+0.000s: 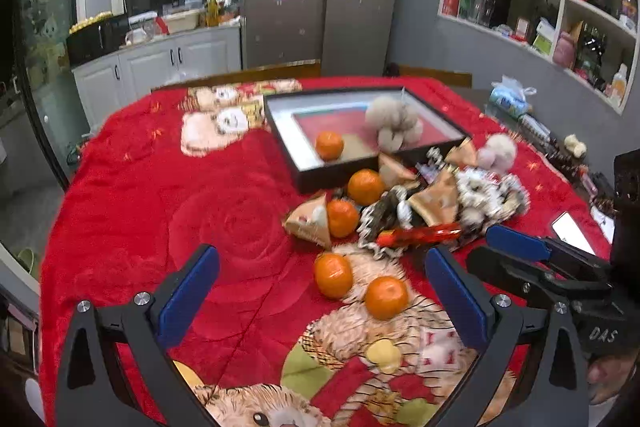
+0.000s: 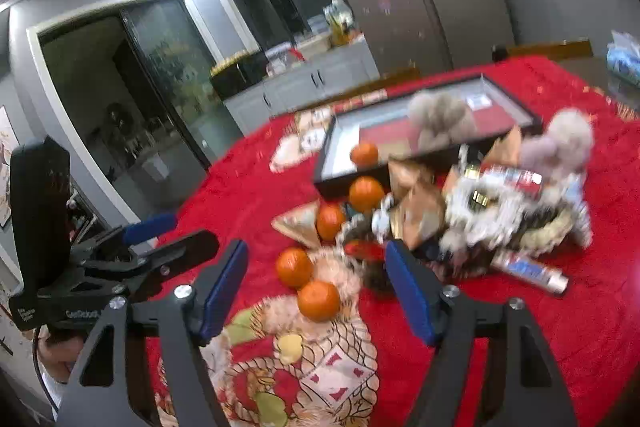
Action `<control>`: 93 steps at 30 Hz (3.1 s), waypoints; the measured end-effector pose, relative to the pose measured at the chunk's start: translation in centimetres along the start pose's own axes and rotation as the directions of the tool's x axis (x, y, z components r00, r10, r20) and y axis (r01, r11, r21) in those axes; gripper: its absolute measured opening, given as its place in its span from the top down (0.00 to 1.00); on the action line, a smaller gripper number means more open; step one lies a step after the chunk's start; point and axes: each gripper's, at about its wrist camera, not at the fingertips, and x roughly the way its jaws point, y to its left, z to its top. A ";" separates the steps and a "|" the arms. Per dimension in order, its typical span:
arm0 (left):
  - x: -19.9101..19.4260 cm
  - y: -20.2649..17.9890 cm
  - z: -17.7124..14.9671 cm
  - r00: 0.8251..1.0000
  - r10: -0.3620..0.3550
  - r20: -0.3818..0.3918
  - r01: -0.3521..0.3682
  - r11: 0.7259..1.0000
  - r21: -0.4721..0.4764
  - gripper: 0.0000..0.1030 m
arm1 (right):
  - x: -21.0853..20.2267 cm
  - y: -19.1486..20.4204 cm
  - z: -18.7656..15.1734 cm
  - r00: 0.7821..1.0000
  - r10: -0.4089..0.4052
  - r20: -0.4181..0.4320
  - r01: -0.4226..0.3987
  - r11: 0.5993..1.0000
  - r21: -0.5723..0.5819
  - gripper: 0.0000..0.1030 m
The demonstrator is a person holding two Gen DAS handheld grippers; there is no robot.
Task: Organize objects
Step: 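Grasp another mandarin orange beside the plush pile with the left tool, then grasp a mandarin orange with the right tool while the left tool holds its orange, then carry both held oranges over the black box with the left and right tools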
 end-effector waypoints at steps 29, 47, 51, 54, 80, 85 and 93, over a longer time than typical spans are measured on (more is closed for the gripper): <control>9.1 1.5 -2.3 0.966 -0.199 -0.164 0.200 0.980 -0.014 0.47 | 7.8 -1.3 -3.0 0.976 0.023 -0.217 -0.019 1.000 0.022 0.55; 8.2 0.4 -3.1 0.974 -0.179 -0.140 0.179 0.984 -0.013 0.65 | 7.9 -1.2 -3.2 0.975 0.065 -0.210 -0.062 0.998 0.023 0.67; 7.8 0.3 -3.1 0.978 -0.157 -0.139 0.156 0.988 -0.018 0.65 | 7.5 -1.1 -3.1 0.976 0.073 -0.204 -0.071 0.997 0.019 0.67; 7.2 0.1 -2.9 0.980 -0.147 -0.133 0.146 0.989 -0.016 0.65 | 7.0 -1.1 -3.1 0.978 0.077 -0.193 -0.075 0.997 0.014 0.67; 1.9 -5.5 4.7 0.988 -0.150 0.023 0.149 0.988 0.036 0.65 | -1.8 -2.7 4.0 0.999 0.046 -0.025 -0.047 0.999 -0.025 0.67; 1.6 -6.8 8.0 0.984 -0.164 0.069 0.162 0.986 0.040 0.65 | -2.9 -4.0 8.0 1.000 0.001 0.015 -0.001 1.000 -0.030 0.67; 3.2 -7.3 13.8 0.984 -0.140 0.111 0.138 0.990 0.024 0.65 | -4.4 -5.0 14.3 0.991 -0.067 0.115 0.078 0.992 -0.098 0.67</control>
